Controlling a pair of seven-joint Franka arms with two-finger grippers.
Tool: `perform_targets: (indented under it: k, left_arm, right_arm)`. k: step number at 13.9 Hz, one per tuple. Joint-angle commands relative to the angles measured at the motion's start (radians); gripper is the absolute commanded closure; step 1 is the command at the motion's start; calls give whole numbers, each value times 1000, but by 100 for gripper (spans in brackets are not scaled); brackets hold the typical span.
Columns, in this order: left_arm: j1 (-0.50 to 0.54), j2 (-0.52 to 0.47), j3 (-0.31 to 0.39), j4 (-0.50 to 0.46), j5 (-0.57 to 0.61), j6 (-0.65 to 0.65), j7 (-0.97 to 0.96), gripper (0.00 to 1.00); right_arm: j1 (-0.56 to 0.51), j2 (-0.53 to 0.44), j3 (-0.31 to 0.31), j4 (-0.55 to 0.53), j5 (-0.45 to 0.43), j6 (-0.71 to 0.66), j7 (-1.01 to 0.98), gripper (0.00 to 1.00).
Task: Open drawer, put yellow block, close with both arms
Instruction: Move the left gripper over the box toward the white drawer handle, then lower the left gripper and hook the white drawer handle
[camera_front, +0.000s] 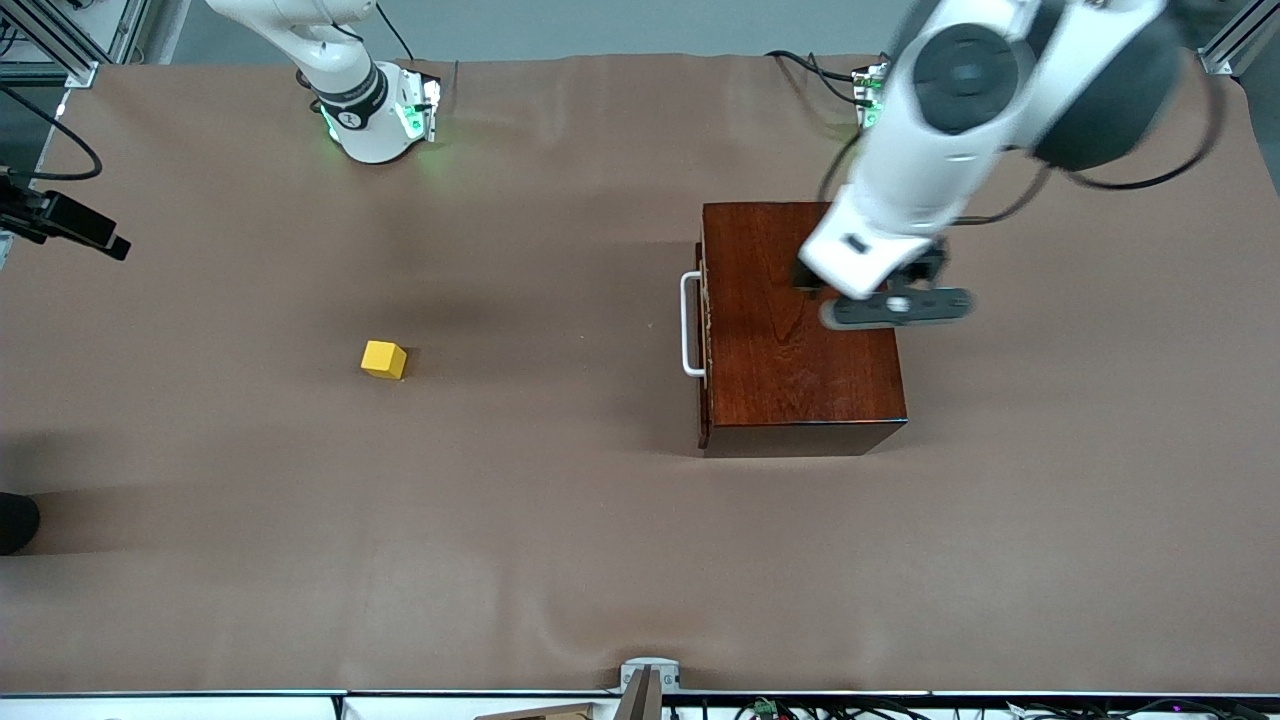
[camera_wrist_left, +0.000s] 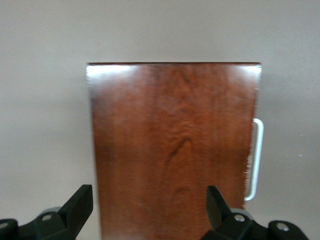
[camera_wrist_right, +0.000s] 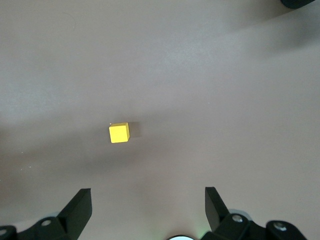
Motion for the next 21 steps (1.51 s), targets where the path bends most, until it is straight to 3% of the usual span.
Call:
perform_targets:
  k: [1,10,21]
  left_arm:
    - [-84,114,15,121,21,-10,-103,0]
    - [-304,326,19,157,126,281,-384,0]
    - [-339,442,18,151,142,260,-375,0]
  right_arm:
    - [-16,-7,13,14,-8,-18,-8,0]
    - [-12,-4,16,25,-6,-21,-12,0]
    - [-7,-1,18,22,-5,-16,-16,0]
